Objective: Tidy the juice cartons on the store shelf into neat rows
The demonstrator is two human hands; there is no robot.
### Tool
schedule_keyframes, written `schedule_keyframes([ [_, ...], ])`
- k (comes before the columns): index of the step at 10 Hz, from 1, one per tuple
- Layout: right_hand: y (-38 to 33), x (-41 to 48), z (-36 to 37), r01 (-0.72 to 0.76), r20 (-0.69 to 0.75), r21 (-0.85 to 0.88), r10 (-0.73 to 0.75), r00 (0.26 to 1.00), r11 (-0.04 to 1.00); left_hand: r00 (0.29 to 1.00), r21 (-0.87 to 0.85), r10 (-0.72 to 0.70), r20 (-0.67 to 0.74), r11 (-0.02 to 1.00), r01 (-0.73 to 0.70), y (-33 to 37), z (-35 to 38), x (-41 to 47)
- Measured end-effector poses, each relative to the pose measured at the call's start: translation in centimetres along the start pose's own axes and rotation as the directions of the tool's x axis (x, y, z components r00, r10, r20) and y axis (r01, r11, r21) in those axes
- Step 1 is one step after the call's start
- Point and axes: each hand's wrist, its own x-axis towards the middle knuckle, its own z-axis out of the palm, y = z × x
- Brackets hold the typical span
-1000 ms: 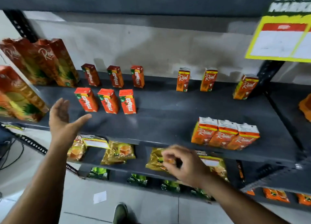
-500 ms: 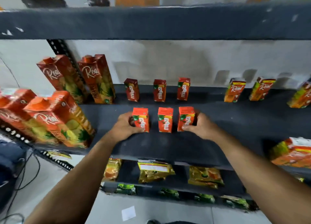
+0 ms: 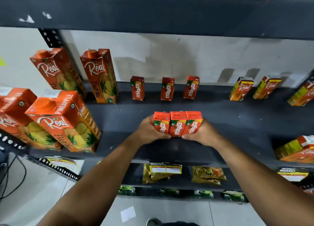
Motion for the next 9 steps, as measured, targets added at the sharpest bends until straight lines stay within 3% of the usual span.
schedule_keyframes([
  [1, -0.2, -2.6, 1.3, 0.003, -0.025, 0.01, -0.003, 1.0, 1.0, 0.997, -0.009, 0.019, 0.078, 1.0, -0.018, -0.8, 0.0, -1.7],
  [3, -0.2, -5.5, 3.6, -0.026, -0.108, -0.064, 0.019, 0.994, 0.998, 0.999, 0.024, 0.004, 0.05, 1.0, -0.006, -2.0, 0.2, -5.0],
  [5, -0.8, -6.6, 3.9, 0.055, -0.08, -0.048, -0.059, 0.995, 0.997, 0.999, 0.094, -0.013, 0.047, 0.995, 0.008, -1.8, -0.1, -5.7],
  [8, -0.8, -6.9, 3.5, 0.034, -0.04, -0.055, -0.037, 0.999, 0.998, 0.998, 0.105, -0.007, 0.054, 0.994, 0.002, -0.7, -0.1, -6.4],
  [9, -0.8, -9.8, 1.6, 0.073, -0.128, 0.045, -0.067, 0.99, 0.996, 0.994, 0.117, 0.081, -0.07, 0.99, -0.073, 0.0, -0.2, -8.5],
])
